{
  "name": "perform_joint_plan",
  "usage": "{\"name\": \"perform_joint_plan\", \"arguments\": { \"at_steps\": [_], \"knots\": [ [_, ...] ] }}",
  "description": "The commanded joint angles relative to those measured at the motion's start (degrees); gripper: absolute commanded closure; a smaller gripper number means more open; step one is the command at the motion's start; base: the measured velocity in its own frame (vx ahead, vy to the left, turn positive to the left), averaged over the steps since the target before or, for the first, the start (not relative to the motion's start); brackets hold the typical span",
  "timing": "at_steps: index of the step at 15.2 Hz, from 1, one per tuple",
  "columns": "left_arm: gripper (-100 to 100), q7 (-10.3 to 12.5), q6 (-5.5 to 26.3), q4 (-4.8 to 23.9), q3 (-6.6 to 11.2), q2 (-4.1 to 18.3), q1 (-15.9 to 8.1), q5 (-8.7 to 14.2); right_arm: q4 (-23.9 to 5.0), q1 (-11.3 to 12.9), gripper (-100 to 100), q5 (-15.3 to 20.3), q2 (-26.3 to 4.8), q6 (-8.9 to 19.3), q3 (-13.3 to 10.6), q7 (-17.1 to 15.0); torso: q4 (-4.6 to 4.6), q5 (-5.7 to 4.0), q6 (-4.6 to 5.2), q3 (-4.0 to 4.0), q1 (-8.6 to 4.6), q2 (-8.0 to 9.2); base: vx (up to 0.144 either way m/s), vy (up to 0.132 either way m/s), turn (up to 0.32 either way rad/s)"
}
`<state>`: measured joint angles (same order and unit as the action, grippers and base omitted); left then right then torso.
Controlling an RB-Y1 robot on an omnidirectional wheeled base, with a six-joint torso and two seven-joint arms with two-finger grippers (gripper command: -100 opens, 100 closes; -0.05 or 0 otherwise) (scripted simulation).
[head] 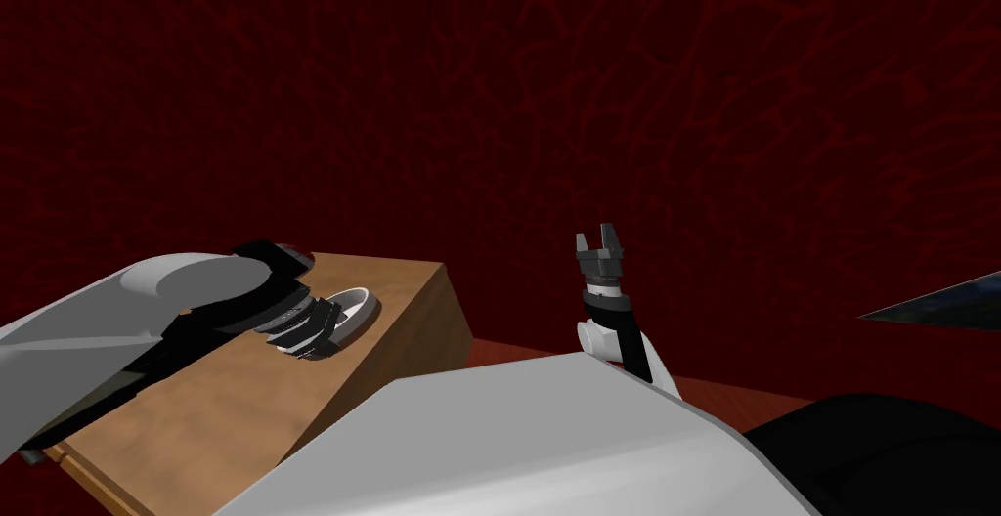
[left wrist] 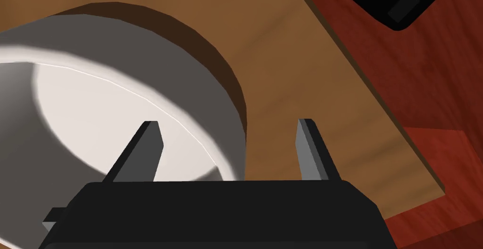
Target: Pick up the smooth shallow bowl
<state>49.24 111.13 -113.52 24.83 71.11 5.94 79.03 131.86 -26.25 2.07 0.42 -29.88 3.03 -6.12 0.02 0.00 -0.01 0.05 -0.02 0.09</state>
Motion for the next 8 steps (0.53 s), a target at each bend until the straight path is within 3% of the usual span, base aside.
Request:
{"name": "perform_joint_plan", "arguments": {
  "at_steps": [1,4,7,8],
  "knots": [
    [100,0.0,0.0,0.0,0.0,0.0,0.0,0.0,0.0,0.0,0,0.0,0.0,0.0,0.0,0.0,0.0,0.0,0.0,0.0,0.0,0.0,0.0,0.0,0.0],
    [100,0.07,0.0,0.06,0.03,-0.02,0.01,0.02,0.0,0.0,0,0.0,0.0,0.0,0.0,0.0,-0.03,0.0,0.05,-0.05,0.01,-0.07,-0.001,0.0,0.003],
    [100,2.11,2.53,-1.59,1.84,1.56,-1.04,3.21,0.0,-0.01,0,0.0,0.0,0.0,0.01,0.0,0.01,-0.06,0.03,-0.05,0.02,-0.12,0.028,0.017,0.052],
    [100,1.46,1.75,-1.13,1.38,1.14,-0.72,2.38,0.0,-0.01,0,0.0,0.0,0.0,0.01,0.0,0.01,-0.06,0.04,-0.06,0.03,-0.15,0.028,0.015,0.022]
  ]
}}
